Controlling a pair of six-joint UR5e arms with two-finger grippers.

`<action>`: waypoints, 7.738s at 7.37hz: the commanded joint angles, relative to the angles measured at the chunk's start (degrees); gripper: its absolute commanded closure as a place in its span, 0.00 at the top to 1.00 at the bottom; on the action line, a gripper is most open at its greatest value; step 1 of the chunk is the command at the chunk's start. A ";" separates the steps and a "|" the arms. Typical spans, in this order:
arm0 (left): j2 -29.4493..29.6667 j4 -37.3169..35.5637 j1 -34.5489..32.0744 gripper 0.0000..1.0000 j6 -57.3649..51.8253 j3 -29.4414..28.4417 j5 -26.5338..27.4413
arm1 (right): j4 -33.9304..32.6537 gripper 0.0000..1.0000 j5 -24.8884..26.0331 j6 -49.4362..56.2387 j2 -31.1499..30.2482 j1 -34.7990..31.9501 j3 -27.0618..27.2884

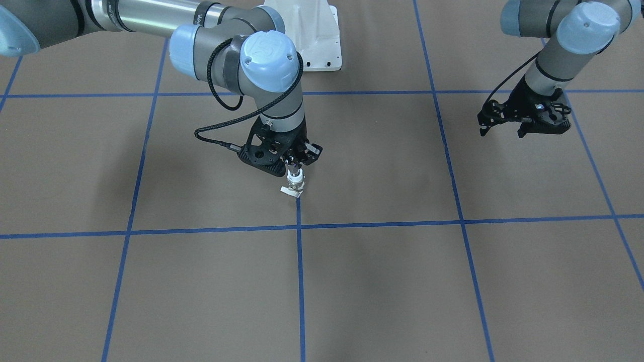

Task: Assemble PPR valve and pipe with both arms

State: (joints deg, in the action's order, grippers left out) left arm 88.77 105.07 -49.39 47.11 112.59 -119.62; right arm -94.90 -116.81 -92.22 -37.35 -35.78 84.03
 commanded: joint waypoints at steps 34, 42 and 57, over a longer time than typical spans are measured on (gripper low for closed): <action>-5.08 -9.97 -36.20 1.00 -45.95 -13.27 -16.52 | 22.39 1.00 -18.54 77.61 -61.79 -42.96 14.77; -6.06 -9.98 -37.53 1.00 -41.67 -12.04 -17.14 | 0.78 1.00 -17.05 81.23 -55.37 -47.19 21.60; -7.02 -18.59 -37.88 1.00 -44.91 -6.87 -12.65 | 0.77 1.00 -13.97 83.96 -56.60 -47.19 22.32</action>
State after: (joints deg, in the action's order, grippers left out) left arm 82.71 86.74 -87.23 2.46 104.67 -131.24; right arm -94.13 -130.78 -8.26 -93.92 -82.97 106.29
